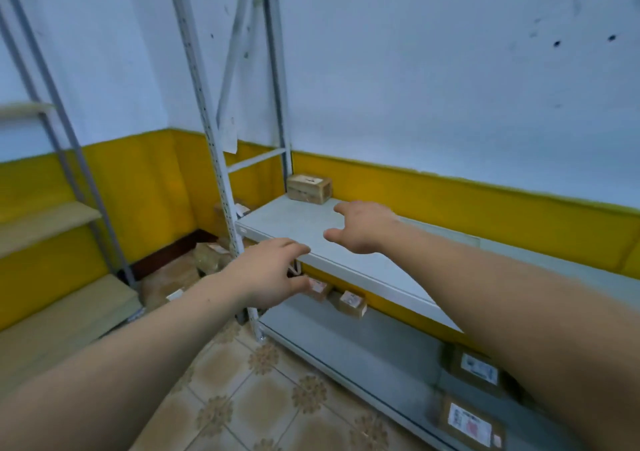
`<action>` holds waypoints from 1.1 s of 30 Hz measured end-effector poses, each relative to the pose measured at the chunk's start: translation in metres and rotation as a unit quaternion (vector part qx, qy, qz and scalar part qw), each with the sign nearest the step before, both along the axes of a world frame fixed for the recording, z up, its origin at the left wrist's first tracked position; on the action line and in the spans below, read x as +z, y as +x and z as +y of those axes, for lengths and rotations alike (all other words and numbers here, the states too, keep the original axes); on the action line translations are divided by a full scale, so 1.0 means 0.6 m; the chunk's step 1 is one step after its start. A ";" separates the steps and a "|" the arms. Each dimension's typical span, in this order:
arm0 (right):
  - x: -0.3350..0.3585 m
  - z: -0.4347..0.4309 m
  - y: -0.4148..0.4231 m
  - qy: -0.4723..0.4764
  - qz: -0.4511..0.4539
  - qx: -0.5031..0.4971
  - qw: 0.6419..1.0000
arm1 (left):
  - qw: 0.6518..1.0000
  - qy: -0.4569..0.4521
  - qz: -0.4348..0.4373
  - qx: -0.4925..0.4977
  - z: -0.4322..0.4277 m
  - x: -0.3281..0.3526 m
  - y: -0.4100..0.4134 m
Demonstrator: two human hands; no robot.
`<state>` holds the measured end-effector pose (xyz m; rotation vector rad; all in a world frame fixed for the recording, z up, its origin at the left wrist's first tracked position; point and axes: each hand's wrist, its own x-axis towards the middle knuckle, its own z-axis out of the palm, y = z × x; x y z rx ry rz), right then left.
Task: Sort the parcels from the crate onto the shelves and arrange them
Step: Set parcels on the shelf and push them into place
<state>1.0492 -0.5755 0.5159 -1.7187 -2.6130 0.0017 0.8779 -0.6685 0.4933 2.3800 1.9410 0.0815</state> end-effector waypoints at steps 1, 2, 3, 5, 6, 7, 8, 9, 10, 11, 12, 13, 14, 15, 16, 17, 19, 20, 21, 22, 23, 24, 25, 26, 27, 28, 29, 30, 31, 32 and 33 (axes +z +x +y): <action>0.007 0.015 -0.019 0.006 0.001 0.009 1.000 | 1.000 0.001 0.001 0.011 0.011 0.004 -0.016; 0.013 0.031 -0.037 0.012 0.003 0.020 1.000 | 1.000 0.003 0.005 0.020 0.021 0.008 -0.033; 0.019 0.047 -0.056 0.014 0.009 0.033 0.999 | 0.999 0.005 0.011 0.030 0.032 0.011 -0.050; 0.030 0.084 -0.092 0.014 0.025 0.059 0.998 | 0.998 0.001 0.016 0.058 0.055 0.018 -0.087; 0.036 0.105 -0.111 0.014 0.033 0.070 0.997 | 0.997 -0.004 0.017 0.075 0.066 0.022 -0.106; 0.040 0.124 -0.131 0.015 0.043 0.080 0.996 | 0.996 -0.009 0.018 0.091 0.076 0.026 -0.125; 0.042 0.143 -0.152 0.012 0.055 0.088 0.995 | 0.994 -0.014 0.019 0.105 0.086 0.028 -0.146; 0.041 0.160 -0.175 0.007 0.065 0.096 0.993 | 0.993 -0.017 0.017 0.119 0.095 0.030 -0.167; 0.038 0.174 -0.198 0.000 0.070 0.104 0.992 | 0.991 -0.017 0.012 0.132 0.104 0.030 -0.188; 0.033 0.186 -0.223 -0.008 0.068 0.112 0.991 | 0.989 -0.017 0.006 0.146 0.111 0.028 -0.210; 0.024 0.195 -0.248 -0.018 0.058 0.120 0.991 | 0.987 -0.020 0.001 0.160 0.115 0.024 -0.231; 0.012 0.204 -0.274 -0.027 0.048 0.129 0.990 | 0.985 -0.024 -0.004 0.171 0.119 0.017 -0.253; -0.001 0.215 -0.301 -0.034 0.040 0.137 0.989 | 0.983 -0.027 -0.006 0.179 0.123 0.008 -0.276; -0.013 0.228 -0.330 -0.040 0.036 0.144 0.988 | 0.982 -0.029 -0.006 0.185 0.129 -0.002 -0.301; -0.024 0.241 -0.361 -0.047 0.034 0.148 0.987 | 0.980 -0.032 -0.007 0.194 0.135 -0.013 -0.329; -0.034 0.253 -0.393 -0.054 0.032 0.151 0.987 | 0.978 -0.035 -0.011 0.204 0.143 -0.026 -0.358; -0.054 0.278 -0.462 -0.061 0.020 0.159 0.985 | 0.973 -0.043 -0.026 0.227 0.158 -0.053 -0.423; -0.064 0.290 -0.498 -0.063 0.014 0.161 0.985 | 0.970 -0.048 -0.036 0.237 0.167 -0.066 -0.458; -0.073 0.302 -0.537 -0.066 0.012 0.161 0.985 | 0.967 -0.050 -0.048 0.243 0.175 -0.078 -0.495; -0.082 0.313 -0.575 -0.069 0.011 0.160 0.985 | 0.965 -0.056 -0.058 0.249 0.182 -0.091 -0.534; -0.092 0.323 -0.613 -0.073 0.012 0.159 0.984 | 0.964 -0.060 -0.067 0.251 0.189 -0.103 -0.573; -0.103 0.332 -0.650 -0.078 0.014 0.159 0.984 | 0.962 -0.064 -0.073 0.254 0.196 -0.115 -0.613; -0.114 0.340 -0.687 -0.087 0.016 0.158 0.983 | 0.960 -0.067 -0.081 0.261 0.203 -0.126 -0.654; -0.123 0.348 -0.723 -0.098 0.017 0.156 0.983 | 0.955 -0.073 -0.095 0.273 0.210 -0.136 -0.695; -0.131 0.356 -0.755 -0.111 0.016 0.154 0.982 | 0.948 -0.082 -0.111 0.285 0.215 -0.145 -0.733; -0.139 0.363 -0.784 -0.123 0.014 0.149 0.981 | 0.943 -0.094 -0.125 0.294 0.221 -0.152 -0.768; -0.147 0.370 -0.810 -0.133 0.014 0.141 0.981 | 0.939 -0.105 -0.133 0.298 0.228 -0.159 -0.803; -0.155 0.379 -0.835 -0.141 0.014 0.134 0.981 | 0.937 -0.117 -0.137 0.299 0.237 -0.165 -0.836; -0.162 0.389 -0.858 -0.147 0.013 0.129 0.981 | 0.935 -0.126 -0.140 0.300 0.247 -0.171 -0.868; -0.168 0.399 -0.880 -0.151 0.011 0.125 0.981 | 0.933 -0.132 -0.143 0.303 0.258 -0.177 -0.895; -0.174 0.411 -0.899 -0.155 0.008 0.121 0.980 | 0.931 -0.137 -0.146 0.305 0.271 -0.184 -0.921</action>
